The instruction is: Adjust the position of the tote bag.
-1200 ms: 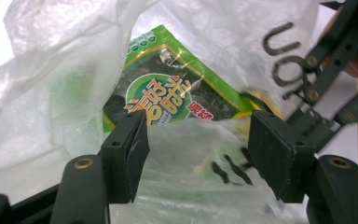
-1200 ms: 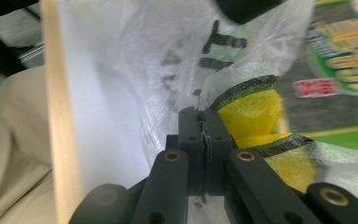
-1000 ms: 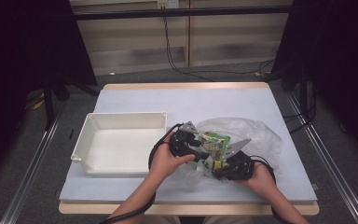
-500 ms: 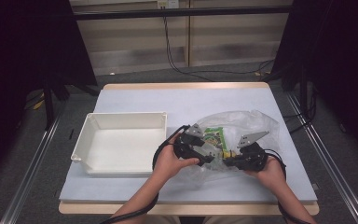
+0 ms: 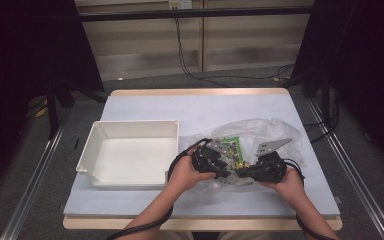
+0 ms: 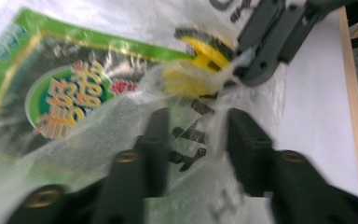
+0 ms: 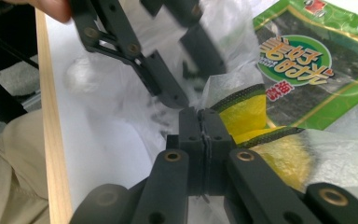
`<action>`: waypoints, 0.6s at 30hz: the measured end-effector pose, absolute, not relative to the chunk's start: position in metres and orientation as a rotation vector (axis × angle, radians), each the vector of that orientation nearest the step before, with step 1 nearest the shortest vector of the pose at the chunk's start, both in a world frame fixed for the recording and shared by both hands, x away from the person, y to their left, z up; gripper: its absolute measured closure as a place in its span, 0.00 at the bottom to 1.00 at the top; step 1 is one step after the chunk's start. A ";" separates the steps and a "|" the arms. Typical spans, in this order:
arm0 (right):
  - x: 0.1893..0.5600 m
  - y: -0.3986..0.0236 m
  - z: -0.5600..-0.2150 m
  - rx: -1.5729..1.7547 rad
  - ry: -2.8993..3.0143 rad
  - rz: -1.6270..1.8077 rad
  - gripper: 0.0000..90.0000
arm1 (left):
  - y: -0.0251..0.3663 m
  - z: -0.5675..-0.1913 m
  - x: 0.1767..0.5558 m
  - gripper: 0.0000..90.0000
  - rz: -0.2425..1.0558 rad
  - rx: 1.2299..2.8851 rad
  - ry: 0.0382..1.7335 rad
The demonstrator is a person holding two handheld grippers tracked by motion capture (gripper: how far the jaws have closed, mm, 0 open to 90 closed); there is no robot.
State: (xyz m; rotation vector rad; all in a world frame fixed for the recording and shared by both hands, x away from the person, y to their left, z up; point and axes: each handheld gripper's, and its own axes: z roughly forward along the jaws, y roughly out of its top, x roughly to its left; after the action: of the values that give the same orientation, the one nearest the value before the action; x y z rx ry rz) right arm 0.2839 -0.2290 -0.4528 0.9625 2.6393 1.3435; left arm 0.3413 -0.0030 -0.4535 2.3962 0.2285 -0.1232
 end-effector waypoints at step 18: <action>0.290 -0.206 -0.463 0.935 2.730 1.287 0.89 | 0.021 -0.436 0.342 0.79 -0.125 2.299 0.379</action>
State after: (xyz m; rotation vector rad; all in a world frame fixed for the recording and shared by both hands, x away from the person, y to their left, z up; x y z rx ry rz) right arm 0.2897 -0.2061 -0.4625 0.9352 2.7300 1.2871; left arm 0.3424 0.0209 -0.4362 2.2985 0.3792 -0.1250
